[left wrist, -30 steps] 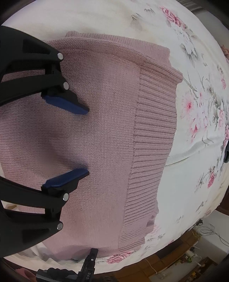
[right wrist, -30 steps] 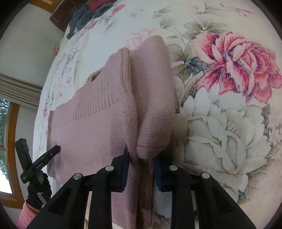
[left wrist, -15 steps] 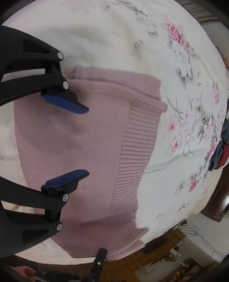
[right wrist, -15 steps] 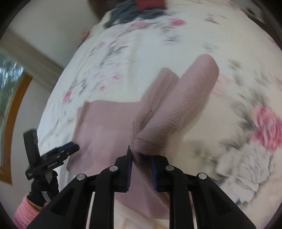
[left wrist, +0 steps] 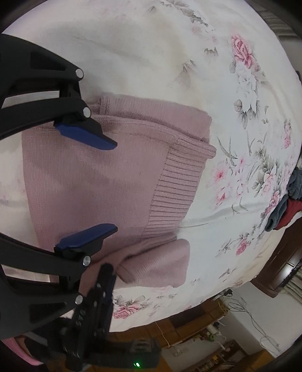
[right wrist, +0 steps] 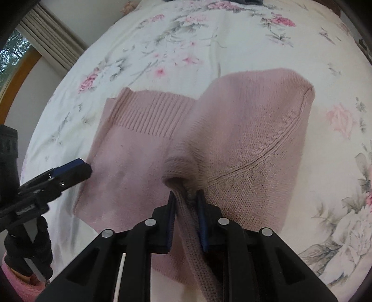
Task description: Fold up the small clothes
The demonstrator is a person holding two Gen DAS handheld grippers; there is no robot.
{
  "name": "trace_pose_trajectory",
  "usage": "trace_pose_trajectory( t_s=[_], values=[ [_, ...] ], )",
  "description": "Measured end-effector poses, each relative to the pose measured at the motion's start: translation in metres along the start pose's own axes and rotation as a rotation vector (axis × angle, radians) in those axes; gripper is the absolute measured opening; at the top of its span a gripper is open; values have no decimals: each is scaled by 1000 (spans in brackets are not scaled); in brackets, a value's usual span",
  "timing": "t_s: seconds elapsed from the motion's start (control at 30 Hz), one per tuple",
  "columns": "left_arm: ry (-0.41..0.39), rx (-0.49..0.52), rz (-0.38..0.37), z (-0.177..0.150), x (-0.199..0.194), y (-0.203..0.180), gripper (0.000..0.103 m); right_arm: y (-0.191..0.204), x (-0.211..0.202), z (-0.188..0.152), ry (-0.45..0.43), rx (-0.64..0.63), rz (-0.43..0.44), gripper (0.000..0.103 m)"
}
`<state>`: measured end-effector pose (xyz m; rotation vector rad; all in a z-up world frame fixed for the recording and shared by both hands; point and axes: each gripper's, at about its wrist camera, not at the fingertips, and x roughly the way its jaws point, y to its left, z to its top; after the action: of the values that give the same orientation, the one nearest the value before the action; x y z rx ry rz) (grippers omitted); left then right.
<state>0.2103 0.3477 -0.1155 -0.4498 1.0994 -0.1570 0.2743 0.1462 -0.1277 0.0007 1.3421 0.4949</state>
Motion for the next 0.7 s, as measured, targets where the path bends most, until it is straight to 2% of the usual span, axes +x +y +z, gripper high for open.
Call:
trace_pose_trajectory(
  t_s=[0.13, 0.23, 0.3, 0.37, 0.53, 0.63, 0.7],
  values=[
    [7, -25, -37, 1, 3, -5, 65, -7, -1, 1, 14, 37, 59, 26],
    [19, -55, -83, 4, 6, -10, 65, -10, -4, 2, 35, 55, 124, 39],
    [28, -78, -123, 7, 10, -17, 65, -13, -15, 3, 38, 69, 165, 44],
    [41, -96, -165, 8, 14, -23, 65, -20, -37, 4, 9, 94, 226, 44],
    [84, -113, -246, 13, 34, -49, 68, -57, -85, 1, -82, 143, 196, 44],
    [124, -154, -273, 14, 54, -57, 68, -94, -95, -12, -101, 199, 136, 46],
    [135, -179, -296, 15, 64, -60, 68, -114, -94, -23, -94, 239, 139, 46]
  ],
)
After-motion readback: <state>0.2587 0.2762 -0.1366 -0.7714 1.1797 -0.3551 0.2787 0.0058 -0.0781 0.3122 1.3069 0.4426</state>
